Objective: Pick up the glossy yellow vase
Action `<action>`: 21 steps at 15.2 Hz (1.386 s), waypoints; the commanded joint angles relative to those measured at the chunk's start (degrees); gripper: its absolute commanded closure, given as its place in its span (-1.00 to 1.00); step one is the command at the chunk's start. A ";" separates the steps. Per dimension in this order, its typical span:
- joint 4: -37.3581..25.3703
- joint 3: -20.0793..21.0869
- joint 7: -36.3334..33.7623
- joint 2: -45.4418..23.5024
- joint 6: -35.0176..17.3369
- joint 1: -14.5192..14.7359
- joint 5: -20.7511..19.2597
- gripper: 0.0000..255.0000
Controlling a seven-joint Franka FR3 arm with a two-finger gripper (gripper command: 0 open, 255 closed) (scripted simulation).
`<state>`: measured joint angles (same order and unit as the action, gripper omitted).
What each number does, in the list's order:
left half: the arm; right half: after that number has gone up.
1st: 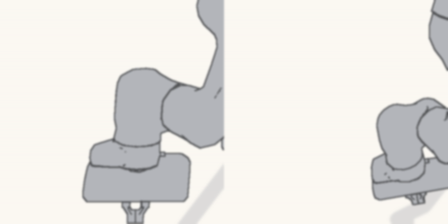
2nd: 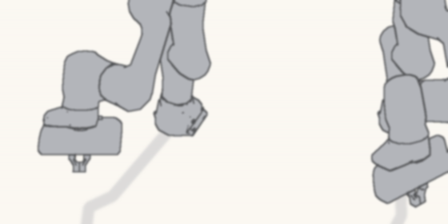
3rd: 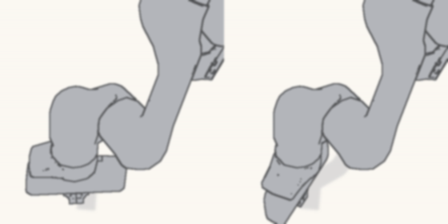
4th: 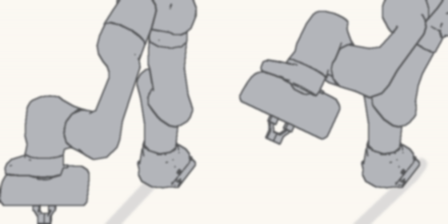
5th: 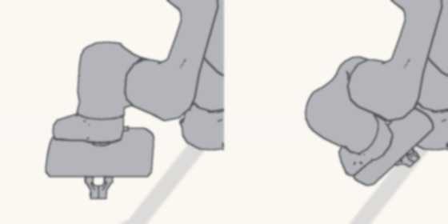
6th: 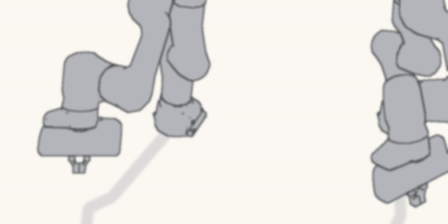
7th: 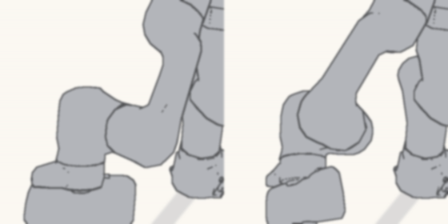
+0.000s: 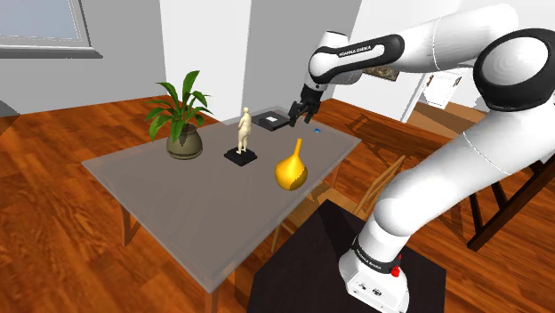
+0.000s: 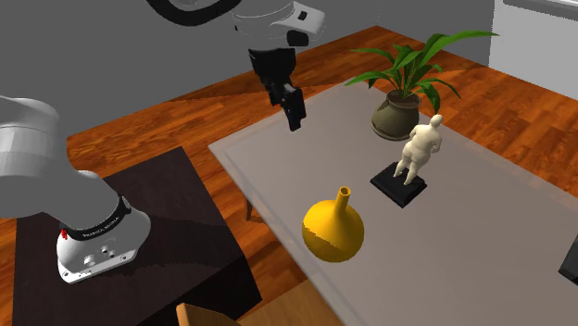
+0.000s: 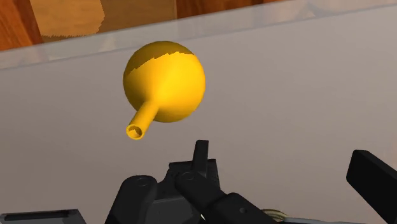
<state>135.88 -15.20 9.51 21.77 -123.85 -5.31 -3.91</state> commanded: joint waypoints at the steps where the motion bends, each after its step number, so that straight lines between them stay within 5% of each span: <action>1: -1.12 -1.75 1.99 -3.52 -2.07 -0.33 0.45 -1.00; 15: -15.65 -9.32 19.01 -32.31 -11.61 -4.57 13.29 -1.00; 21: -14.52 -8.61 20.38 -34.78 -14.92 -5.13 15.16 -1.00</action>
<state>120.93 -23.94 29.62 -12.60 -137.96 -10.37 10.89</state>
